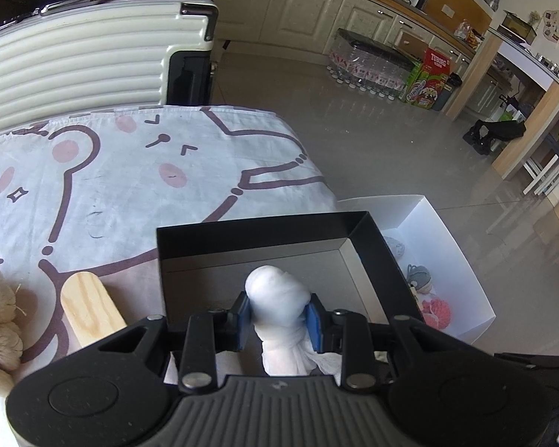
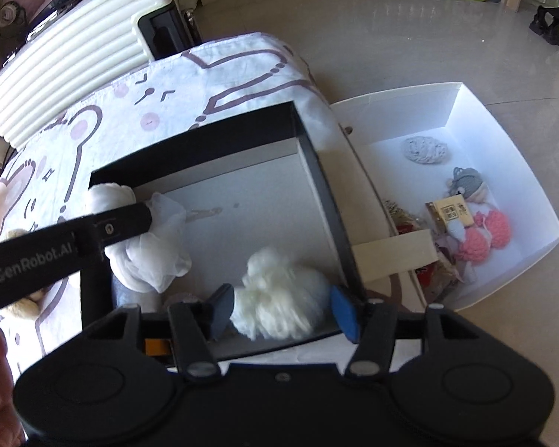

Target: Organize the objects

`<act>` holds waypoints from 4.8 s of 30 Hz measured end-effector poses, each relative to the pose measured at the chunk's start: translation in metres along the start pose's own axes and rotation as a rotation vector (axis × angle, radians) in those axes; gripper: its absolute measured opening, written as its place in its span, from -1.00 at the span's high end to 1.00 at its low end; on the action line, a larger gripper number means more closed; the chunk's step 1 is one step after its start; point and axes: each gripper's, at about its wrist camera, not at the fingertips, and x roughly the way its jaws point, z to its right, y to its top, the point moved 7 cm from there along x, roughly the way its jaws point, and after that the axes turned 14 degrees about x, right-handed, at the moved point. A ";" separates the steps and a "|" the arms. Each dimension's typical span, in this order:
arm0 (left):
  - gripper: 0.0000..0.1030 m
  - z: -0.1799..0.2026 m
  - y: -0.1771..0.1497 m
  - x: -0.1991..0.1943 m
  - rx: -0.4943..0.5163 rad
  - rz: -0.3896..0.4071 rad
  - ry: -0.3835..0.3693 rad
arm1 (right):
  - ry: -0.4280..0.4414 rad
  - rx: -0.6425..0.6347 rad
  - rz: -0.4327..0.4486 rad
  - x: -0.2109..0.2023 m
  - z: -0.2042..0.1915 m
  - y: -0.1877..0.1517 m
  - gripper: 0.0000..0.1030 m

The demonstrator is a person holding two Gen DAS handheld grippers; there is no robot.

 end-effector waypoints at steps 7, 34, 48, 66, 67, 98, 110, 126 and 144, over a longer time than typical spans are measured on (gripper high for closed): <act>0.37 0.007 0.000 0.002 0.011 -0.005 0.003 | 0.023 -0.020 0.019 -0.004 -0.001 0.005 -0.03; 0.37 0.007 -0.009 0.019 -0.117 -0.065 -0.109 | 0.085 0.023 -0.060 0.003 -0.002 -0.005 0.92; 0.36 0.036 -0.025 0.050 0.025 -0.181 -0.096 | 0.082 0.023 -0.007 -0.017 0.012 0.004 0.88; -0.11 0.006 -0.018 0.031 -0.127 -0.144 -0.090 | 0.167 0.018 0.019 -0.028 -0.009 0.006 0.87; -0.11 0.004 -0.017 0.029 -0.128 -0.140 -0.086 | 0.177 0.019 0.020 -0.029 -0.011 0.006 0.87; -0.11 -0.027 -0.014 -0.017 -0.072 -0.066 0.016 | 0.102 0.069 0.099 -0.034 -0.014 0.009 0.58; -0.63 -0.034 -0.021 -0.037 0.034 -0.078 0.126 | -0.009 0.026 0.198 -0.060 -0.002 0.007 -0.06; -1.00 -0.050 -0.029 -0.063 0.082 -0.067 0.211 | -0.097 -0.040 0.269 -0.074 -0.005 -0.003 -0.95; -1.00 -0.062 -0.032 -0.076 0.088 -0.051 0.252 | -0.121 -0.052 0.279 -0.075 -0.007 -0.009 -1.00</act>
